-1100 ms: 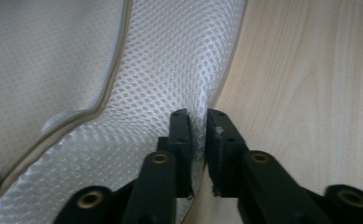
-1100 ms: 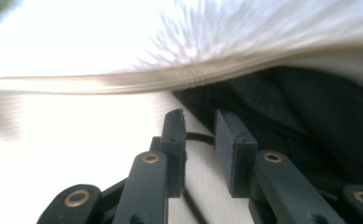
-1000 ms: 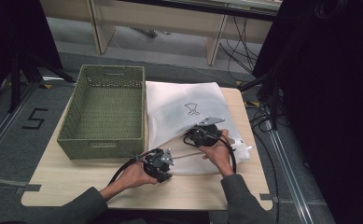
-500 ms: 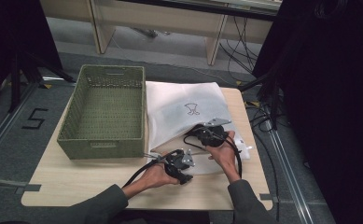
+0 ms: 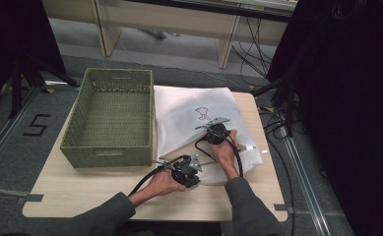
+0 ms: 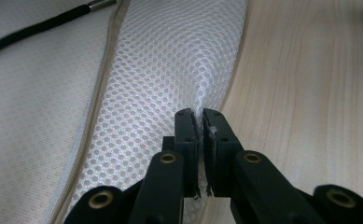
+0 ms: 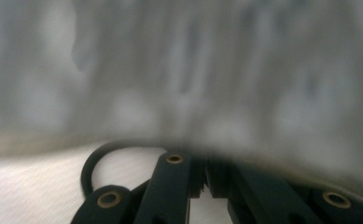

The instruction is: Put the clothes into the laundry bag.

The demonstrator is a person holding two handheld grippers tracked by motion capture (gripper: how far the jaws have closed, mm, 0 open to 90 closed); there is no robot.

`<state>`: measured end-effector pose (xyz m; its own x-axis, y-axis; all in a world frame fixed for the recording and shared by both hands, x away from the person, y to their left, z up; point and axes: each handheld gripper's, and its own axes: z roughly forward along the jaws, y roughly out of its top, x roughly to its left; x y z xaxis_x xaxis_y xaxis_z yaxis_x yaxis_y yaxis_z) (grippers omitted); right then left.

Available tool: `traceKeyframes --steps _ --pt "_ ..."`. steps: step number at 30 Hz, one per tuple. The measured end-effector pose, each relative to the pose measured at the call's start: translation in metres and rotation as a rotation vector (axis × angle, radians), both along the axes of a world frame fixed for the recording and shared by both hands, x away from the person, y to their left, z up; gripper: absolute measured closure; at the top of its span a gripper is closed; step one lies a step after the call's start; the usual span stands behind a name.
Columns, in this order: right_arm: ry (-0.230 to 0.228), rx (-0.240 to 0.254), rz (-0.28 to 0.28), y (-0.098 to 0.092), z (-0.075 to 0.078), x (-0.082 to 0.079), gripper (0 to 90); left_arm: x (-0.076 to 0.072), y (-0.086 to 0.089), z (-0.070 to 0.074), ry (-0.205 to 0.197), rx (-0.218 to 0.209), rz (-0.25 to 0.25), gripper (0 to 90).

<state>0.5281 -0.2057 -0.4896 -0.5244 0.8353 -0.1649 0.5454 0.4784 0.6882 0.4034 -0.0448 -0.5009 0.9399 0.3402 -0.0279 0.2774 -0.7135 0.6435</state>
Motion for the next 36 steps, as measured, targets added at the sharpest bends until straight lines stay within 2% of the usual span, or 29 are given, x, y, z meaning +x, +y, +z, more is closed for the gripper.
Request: traceKeyframes --steps 2,3,5,6,7,8,9,10,12,14,15,16,18,19,20,21,22,25,26,28,29,31,33,35,36 --pt "-0.035 0.014 -0.003 -0.002 0.004 0.007 88.9 -0.002 0.0 -0.001 0.016 -0.013 0.017 84.2" --pt "-0.051 0.02 -0.002 -0.002 0.006 0.01 88.8 -0.001 0.001 0.0 0.002 0.007 -0.004 84.2" --pt "-0.054 0.023 0.012 -0.002 0.008 0.011 88.7 -0.001 0.002 0.0 0.006 0.003 -0.001 84.2" --pt "-0.043 0.032 -0.003 0.0 0.009 0.009 88.5 -0.001 0.002 0.0 0.008 0.002 0.0 84.2" --pt "-0.036 0.031 0.007 -0.001 0.009 0.008 87.9 -0.001 0.002 0.0 0.012 0.001 0.003 84.1" --pt "-0.004 0.047 -0.012 0.0 0.01 0.005 86.2 -0.001 0.002 0.0 0.011 0.001 0.002 84.0" --pt "0.036 0.061 0.002 0.0 0.011 0.003 85.2 -0.001 0.002 0.0 0.01 0.002 0.001 83.8" --pt "0.023 0.052 0.024 0.0 0.012 0.0 84.3 -0.001 0.002 0.0 0.009 0.0 0.004 83.5" --pt "0.047 0.035 0.06 0.0 0.018 -0.01 83.0 -0.002 0.002 0.0 0.004 0.003 0.003 83.1" --pt "0.051 0.046 0.09 -0.003 0.03 -0.023 80.1 -0.002 0.002 0.001 -0.002 0.014 -0.006 82.1" --pt "0.052 0.041 0.122 -0.006 0.037 -0.03 78.3 -0.002 0.002 0.001 0.001 0.011 -0.005 81.7" --pt "0.046 0.049 0.142 -0.009 0.043 -0.038 76.6 -0.003 0.002 0.0 0.013 -0.005 0.01 81.4" --pt "0.018 0.044 0.154 -0.015 0.055 -0.056 72.9 -0.002 0.002 0.0 0.016 -0.002 0.01 81.2" --pt "0.006 0.028 0.168 -0.02 0.063 -0.063 70.7 -0.002 0.002 0.0 0.009 0.001 0.005 81.2" --pt "-0.03 0.025 0.172 -0.026 0.068 -0.068 67.9 -0.002 0.002 0.001 0.0 0.011 0.0 81.2" --pt "-0.045 0.028 0.163 -0.03 0.073 -0.073 66.0 -0.002 0.002 0.001 -0.001 0.014 -0.002 81.2" --pt "-0.081 0.02 0.177 -0.035 0.077 -0.074 64.3 -0.002 0.002 0.001 0.006 0.013 0.0 81.2" --pt "-0.142 0.009 0.147 -0.042 0.084 -0.073 57.7 -0.002 0.002 0.001 -0.001 0.014 -0.005 81.7" --pt "-0.18 -0.002 0.135 -0.043 0.086 -0.07 56.6 -0.002 0.002 0.001 -0.002 0.015 -0.003 81.8" --pt "-0.146 0.003 0.147 -0.042 0.087 -0.066 54.5 -0.002 0.002 0.001 -0.002 0.015 -0.004 81.9" --pt "-0.155 -0.008 0.157 -0.042 0.087 -0.062 53.7 -0.002 0.002 0.001 0.003 0.01 -0.002 82.2" --pt "-0.145 -0.012 0.157 -0.041 0.085 -0.055 54.6 -0.002 0.002 0.001 0.006 0.012 0.0 82.4" --pt "-0.128 -0.04 0.173 -0.039 0.082 -0.047 60.5 -0.002 0.002 0.001 0.005 0.013 0.002 82.4" --pt "-0.101 -0.085 0.202 -0.038 0.077 -0.043 79.6 -0.002 0.002 0.001 0.005 0.013 0.002 82.4" --pt "-0.106 -0.103 0.203 -0.038 0.075 -0.042 85.5 -0.002 0.002 0.001 0.006 0.014 0.002 82.4"
